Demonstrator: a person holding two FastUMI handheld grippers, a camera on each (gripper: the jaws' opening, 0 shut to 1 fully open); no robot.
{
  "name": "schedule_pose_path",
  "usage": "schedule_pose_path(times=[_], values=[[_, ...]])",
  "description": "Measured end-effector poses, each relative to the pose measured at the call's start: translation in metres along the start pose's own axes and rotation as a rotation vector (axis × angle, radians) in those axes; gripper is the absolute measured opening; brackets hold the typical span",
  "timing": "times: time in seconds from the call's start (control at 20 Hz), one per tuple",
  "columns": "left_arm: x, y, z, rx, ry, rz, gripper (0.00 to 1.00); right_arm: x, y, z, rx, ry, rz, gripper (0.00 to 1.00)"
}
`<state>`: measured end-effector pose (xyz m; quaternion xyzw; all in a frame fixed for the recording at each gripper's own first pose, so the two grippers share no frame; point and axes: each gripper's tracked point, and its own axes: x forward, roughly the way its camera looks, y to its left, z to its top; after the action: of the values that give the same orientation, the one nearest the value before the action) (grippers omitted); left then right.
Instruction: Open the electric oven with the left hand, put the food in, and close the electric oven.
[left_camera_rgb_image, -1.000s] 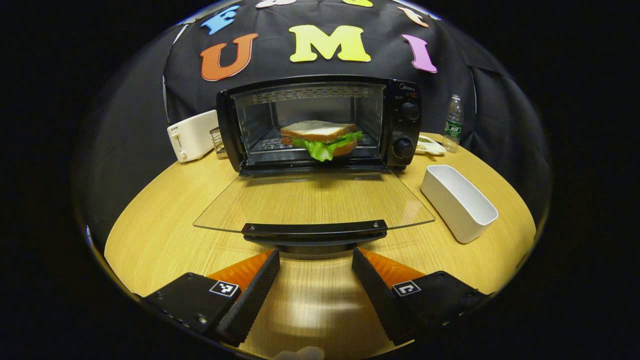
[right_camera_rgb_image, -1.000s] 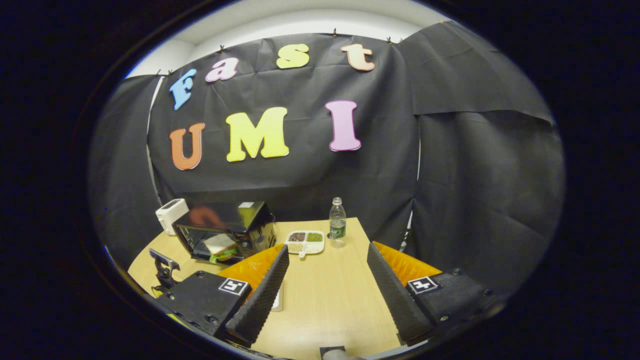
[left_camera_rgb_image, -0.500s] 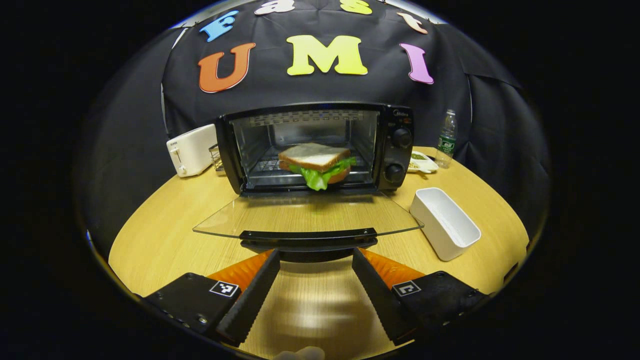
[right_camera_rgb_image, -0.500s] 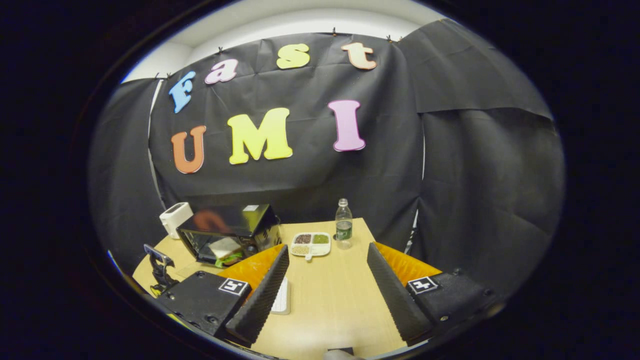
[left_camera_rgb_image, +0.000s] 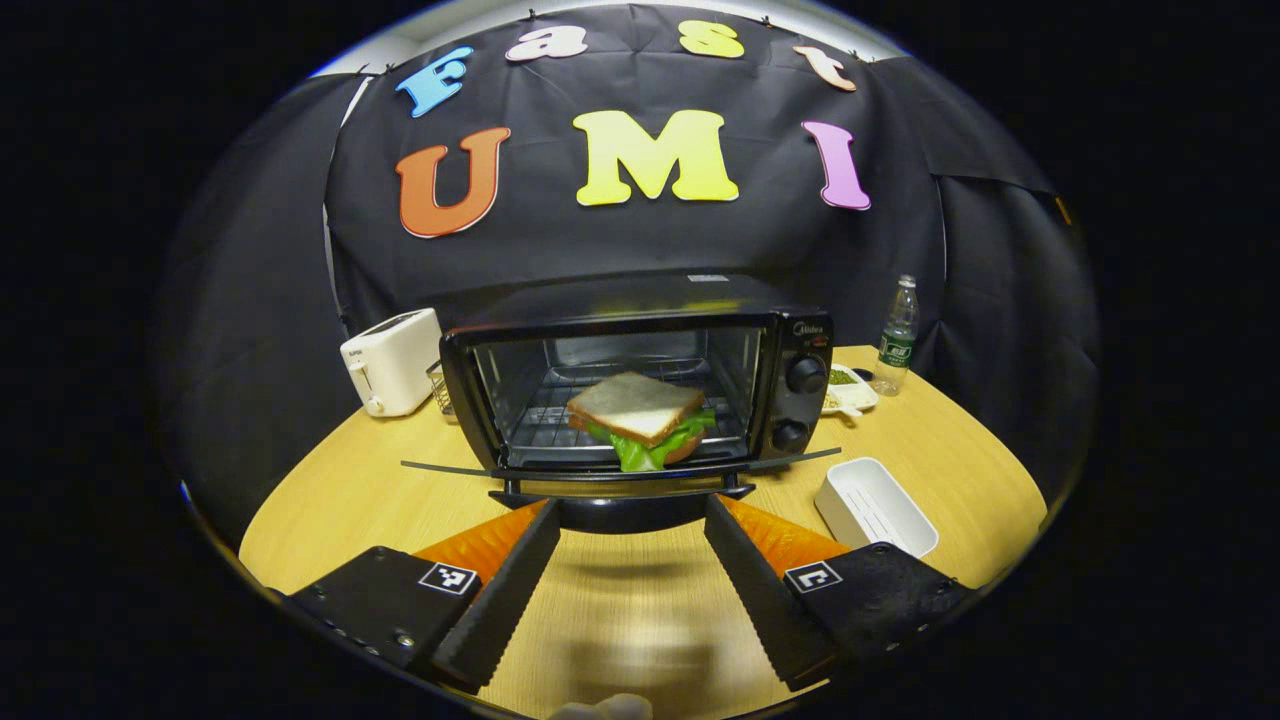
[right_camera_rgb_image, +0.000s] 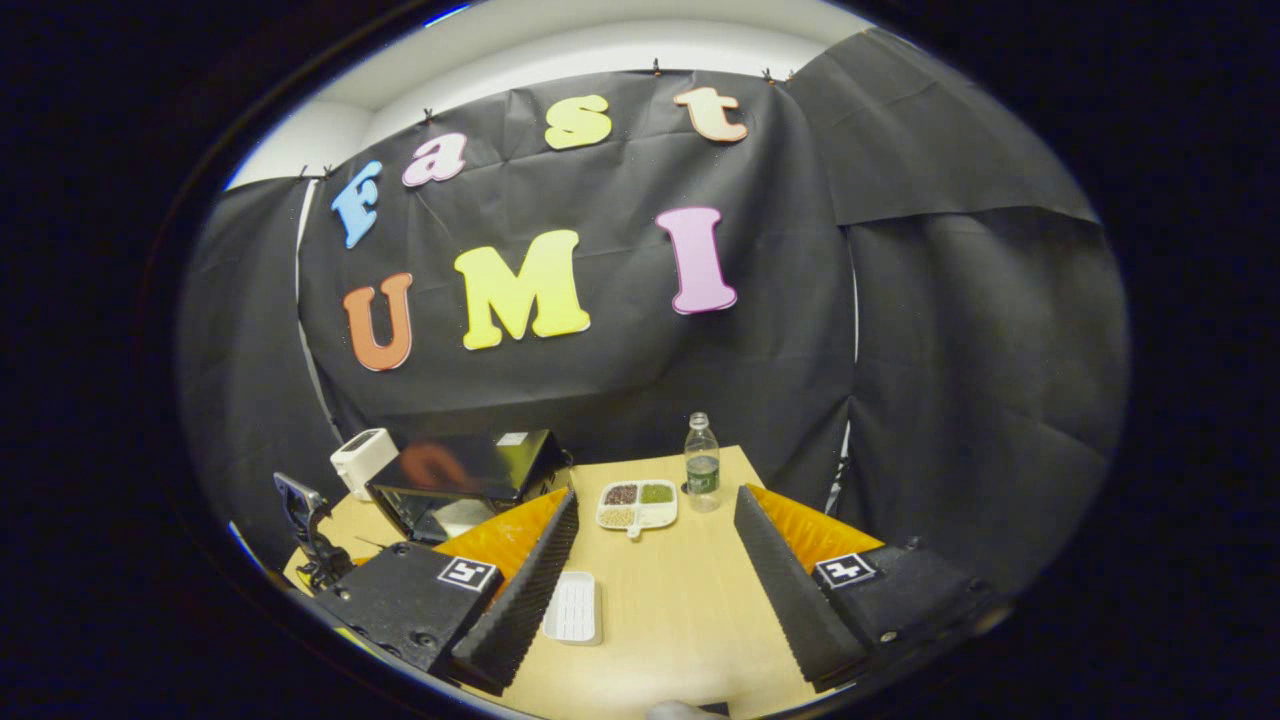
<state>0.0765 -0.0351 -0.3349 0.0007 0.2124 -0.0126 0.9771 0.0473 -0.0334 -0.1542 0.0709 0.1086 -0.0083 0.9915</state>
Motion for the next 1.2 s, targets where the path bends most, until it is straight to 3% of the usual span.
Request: schedule_pose_path(times=[0.6,0.85,1.2], values=[[0.027,0.005,0.049,0.038,-0.095,-0.002,0.95,0.0,0.002,0.007,-0.011,0.0,0.002,0.9],[0.046,0.017,0.062,0.046,-0.096,0.034,0.95,-0.005,0.0,0.009,-0.039,0.004,-0.001,0.9],[0.019,0.021,0.085,0.022,-0.147,0.05,0.96,-0.006,0.007,0.018,-0.032,-0.014,0.018,0.9]])
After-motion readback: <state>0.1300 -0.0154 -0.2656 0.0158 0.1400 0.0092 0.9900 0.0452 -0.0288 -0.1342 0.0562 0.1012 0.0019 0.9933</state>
